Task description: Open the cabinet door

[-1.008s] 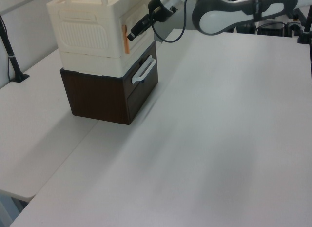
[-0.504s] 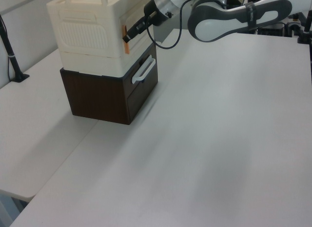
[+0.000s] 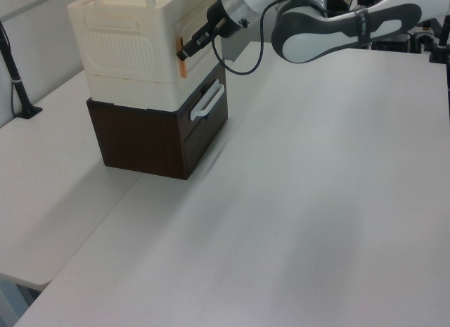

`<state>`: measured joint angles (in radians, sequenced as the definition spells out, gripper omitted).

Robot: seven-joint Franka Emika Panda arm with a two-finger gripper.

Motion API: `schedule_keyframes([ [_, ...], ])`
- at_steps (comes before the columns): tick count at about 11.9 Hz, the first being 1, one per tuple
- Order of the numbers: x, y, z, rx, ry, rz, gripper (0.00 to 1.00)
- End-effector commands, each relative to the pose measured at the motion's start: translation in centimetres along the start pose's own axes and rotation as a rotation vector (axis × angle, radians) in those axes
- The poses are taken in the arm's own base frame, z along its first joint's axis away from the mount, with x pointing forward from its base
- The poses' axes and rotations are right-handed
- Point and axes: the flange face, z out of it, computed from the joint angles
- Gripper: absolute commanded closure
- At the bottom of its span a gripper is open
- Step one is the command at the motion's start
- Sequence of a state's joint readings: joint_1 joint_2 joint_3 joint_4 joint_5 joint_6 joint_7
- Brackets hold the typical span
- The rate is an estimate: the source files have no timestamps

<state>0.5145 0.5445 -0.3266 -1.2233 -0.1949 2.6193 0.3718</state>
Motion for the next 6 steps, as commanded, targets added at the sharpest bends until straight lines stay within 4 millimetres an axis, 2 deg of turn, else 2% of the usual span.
schedule_keyframes([
  [1,0.3,-0.5,0.1,-0.011,0.050,-0.015,0.56],
  [6,0.0,-2.0,-0.2,-0.001,0.057,-0.046,0.57],
])
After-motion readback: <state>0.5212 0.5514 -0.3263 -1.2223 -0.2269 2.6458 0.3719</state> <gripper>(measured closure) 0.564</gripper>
